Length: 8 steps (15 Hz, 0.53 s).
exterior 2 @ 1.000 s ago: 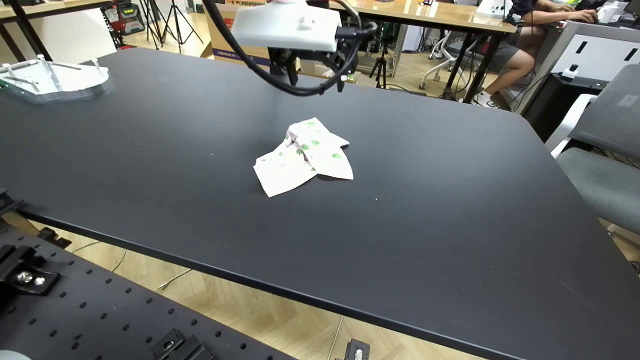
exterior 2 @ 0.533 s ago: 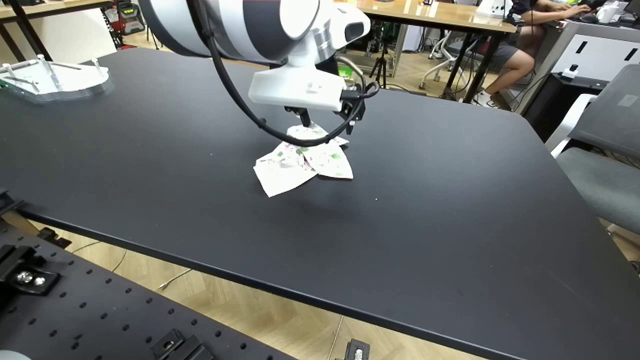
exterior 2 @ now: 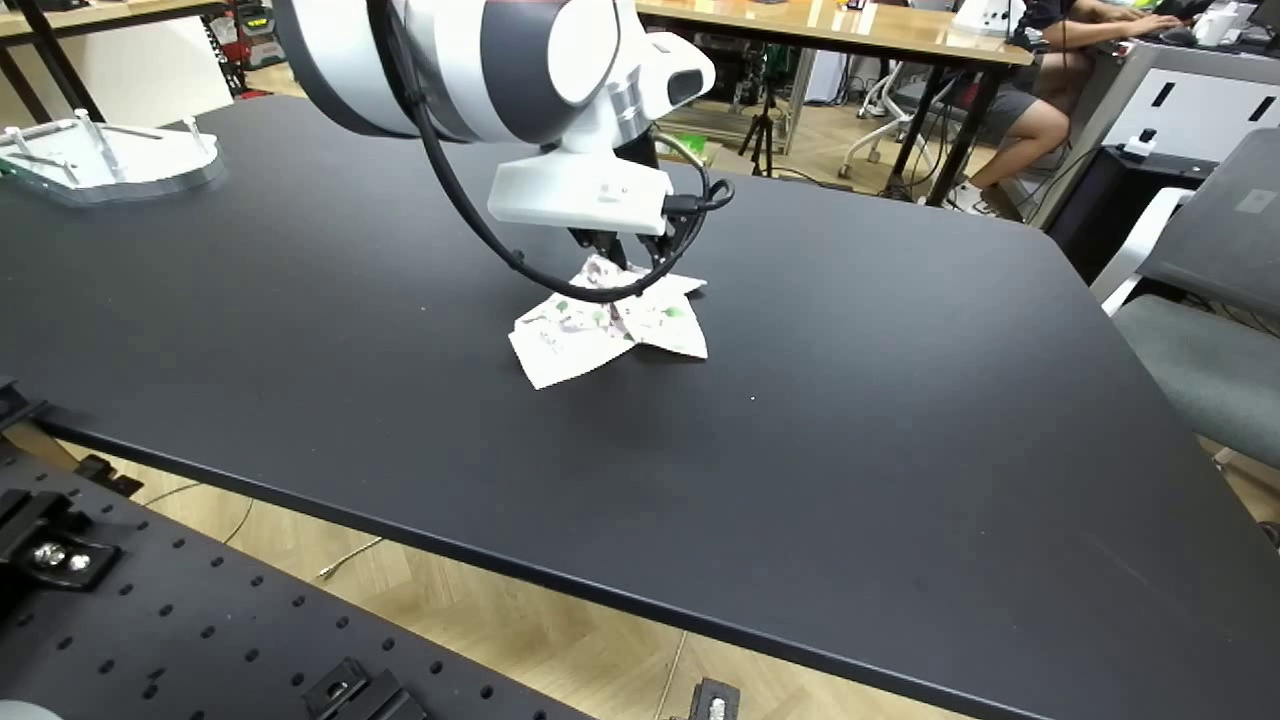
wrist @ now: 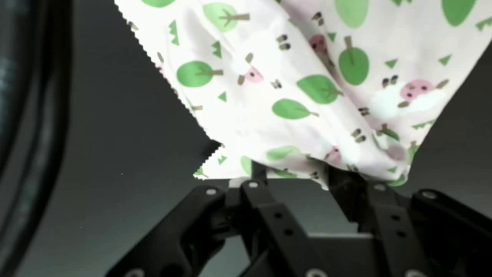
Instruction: Remove the towel from the handle and put it on the table twice
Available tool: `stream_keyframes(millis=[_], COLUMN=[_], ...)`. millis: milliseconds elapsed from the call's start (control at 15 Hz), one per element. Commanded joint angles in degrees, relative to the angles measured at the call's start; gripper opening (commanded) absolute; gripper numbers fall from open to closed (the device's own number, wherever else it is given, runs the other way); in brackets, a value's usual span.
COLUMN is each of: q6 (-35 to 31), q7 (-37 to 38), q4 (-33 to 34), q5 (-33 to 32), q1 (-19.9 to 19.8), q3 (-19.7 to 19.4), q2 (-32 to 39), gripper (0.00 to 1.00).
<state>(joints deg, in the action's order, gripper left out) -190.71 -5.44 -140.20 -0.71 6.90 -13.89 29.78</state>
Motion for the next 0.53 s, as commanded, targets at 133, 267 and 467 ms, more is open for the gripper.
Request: stream_keyframes(millis=[133,267,467], q6=[0.0,0.2,0.9], q7=[0.3,0.2,-0.2], q4=[-0.2,-0.4,-0.3], q5=[1.3,1.6,1.9], q1=[1.7,2.1,3.6], q3=[-1.3,-1.7,-3.2], q2=[-1.9,-3.3,-6.1], gripper=[0.03,0.00,0.00])
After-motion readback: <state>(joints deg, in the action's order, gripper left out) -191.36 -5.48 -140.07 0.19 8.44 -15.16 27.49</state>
